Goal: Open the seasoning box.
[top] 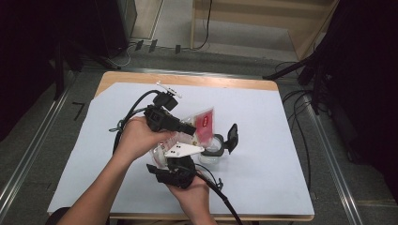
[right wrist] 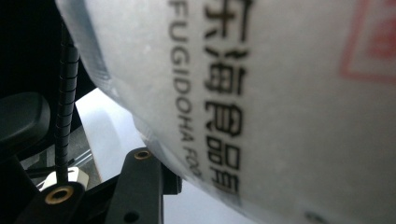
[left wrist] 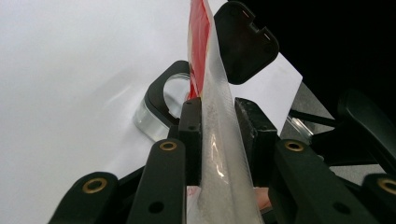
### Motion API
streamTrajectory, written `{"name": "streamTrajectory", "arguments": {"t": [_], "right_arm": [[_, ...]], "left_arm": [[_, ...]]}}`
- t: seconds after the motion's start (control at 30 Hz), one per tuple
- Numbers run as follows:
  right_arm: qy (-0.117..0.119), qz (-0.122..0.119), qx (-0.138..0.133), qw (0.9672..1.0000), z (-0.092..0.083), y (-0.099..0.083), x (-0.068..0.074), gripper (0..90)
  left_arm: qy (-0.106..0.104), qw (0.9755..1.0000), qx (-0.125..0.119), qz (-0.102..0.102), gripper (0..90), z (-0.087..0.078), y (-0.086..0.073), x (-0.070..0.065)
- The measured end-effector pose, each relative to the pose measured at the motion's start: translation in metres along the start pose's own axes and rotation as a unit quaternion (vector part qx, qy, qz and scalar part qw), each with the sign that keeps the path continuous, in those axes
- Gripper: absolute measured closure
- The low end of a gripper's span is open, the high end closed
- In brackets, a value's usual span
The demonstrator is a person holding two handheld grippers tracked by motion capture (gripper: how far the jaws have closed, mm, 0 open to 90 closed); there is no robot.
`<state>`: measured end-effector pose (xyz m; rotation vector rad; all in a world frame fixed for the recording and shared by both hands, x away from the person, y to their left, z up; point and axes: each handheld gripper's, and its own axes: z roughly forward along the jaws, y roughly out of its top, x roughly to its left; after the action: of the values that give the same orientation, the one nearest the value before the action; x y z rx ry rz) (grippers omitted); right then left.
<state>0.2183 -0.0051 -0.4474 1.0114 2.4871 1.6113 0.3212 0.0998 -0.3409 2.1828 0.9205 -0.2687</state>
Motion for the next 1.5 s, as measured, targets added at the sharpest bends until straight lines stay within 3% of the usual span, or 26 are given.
{"name": "streamTrajectory", "arguments": {"t": [0.13, 0.4, 0.5, 0.57, 1.0, 1.5], "right_arm": [[0.005, 0.011, -0.003, 0.9999, -0.0009, 0.0006, -0.002, 61.2], [0.02, 0.036, -0.018, 0.999, -0.0055, 0.0041, -0.0061, 61.1], [0.017, 0.025, -0.023, 0.9993, -0.0067, 0.0062, -0.0032, 61.0], [0.008, 0.009, -0.023, 0.9997, -0.0064, 0.0069, -0.0002, 60.9], [0.0, 0.011, -0.019, 0.9998, -0.0059, 0.0079, 0.0002, 63.1], [-0.009, 0.003, -0.021, 0.9997, -0.0056, 0.007, 0.0008, 62.9]], "left_arm": [[-0.004, 0.9999, -0.014, 0.005, 68.0, -0.0015, 0.0, -0.0015], [0.0, 0.9997, -0.022, 0.006, 66.6, -0.0025, -0.0003, -0.0024], [-0.008, 0.9996, -0.026, -0.009, 67.1, -0.0032, 0.0002, -0.0013], [-0.005, 0.9996, -0.028, -0.008, 67.6, -0.0035, 0.0, -0.0018], [0.011, 0.9994, -0.033, 0.01, 69.1, -0.0023, -0.0005, -0.0029], [0.013, 0.9991, -0.036, 0.017, 69.4, -0.0015, -0.0004, -0.0046]]}}
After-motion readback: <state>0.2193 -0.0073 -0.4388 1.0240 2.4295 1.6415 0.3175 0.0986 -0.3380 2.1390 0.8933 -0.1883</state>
